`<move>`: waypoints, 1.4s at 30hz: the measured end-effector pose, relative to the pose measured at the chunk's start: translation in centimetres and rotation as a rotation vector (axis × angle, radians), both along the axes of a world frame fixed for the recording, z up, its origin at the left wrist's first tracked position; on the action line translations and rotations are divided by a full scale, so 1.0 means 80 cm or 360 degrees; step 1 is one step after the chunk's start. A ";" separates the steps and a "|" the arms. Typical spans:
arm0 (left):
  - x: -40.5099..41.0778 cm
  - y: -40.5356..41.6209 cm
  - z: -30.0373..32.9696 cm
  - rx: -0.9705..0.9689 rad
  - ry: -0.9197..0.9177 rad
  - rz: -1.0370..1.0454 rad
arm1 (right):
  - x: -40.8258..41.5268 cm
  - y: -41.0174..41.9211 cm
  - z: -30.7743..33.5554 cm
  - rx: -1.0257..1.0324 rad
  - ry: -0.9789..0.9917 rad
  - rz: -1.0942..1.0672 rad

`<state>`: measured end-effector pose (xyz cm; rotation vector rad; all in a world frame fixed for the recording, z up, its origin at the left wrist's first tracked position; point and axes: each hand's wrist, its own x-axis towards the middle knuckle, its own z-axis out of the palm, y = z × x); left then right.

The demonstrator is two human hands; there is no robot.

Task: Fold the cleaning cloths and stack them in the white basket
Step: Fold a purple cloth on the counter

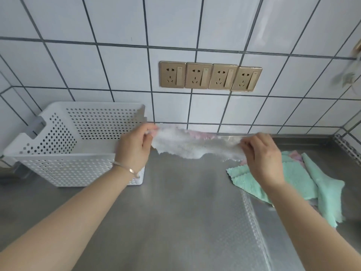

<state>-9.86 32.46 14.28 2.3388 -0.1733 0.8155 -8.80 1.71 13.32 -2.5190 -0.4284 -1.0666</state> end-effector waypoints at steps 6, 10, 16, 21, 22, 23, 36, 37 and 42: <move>-0.088 0.015 -0.156 0.0418 0.0547 -0.0555 | -0.064 -0.029 -0.120 -0.0614 0.0448 0.0229; -0.129 0.016 -0.228 0.0734 0.0713 -0.0794 | -0.107 -0.032 -0.194 -0.0783 0.1220 0.0205; -0.169 0.005 -0.222 0.1115 0.1212 -0.0949 | -0.146 -0.012 -0.214 -0.1020 0.2016 0.0277; -0.127 0.000 -0.210 0.0491 0.1816 -0.0638 | -0.114 -0.002 -0.181 -0.0634 0.2484 0.0236; -0.110 -0.003 -0.210 0.0297 0.1816 -0.0450 | -0.100 -0.003 -0.183 -0.0499 0.2486 0.0151; -0.090 -0.006 -0.215 0.0094 0.1801 -0.0236 | -0.085 -0.003 -0.184 -0.0373 0.2457 0.0035; 0.049 -0.032 -0.268 -0.0374 0.1735 0.0708 | 0.019 -0.013 -0.250 0.0339 0.2127 -0.1081; 0.049 -0.031 -0.270 -0.0363 0.1729 0.0718 | 0.019 -0.013 -0.254 0.0272 0.2114 -0.1081; 0.043 -0.027 -0.279 -0.0412 0.1656 0.0763 | 0.011 -0.014 -0.262 0.0113 0.2055 -0.1167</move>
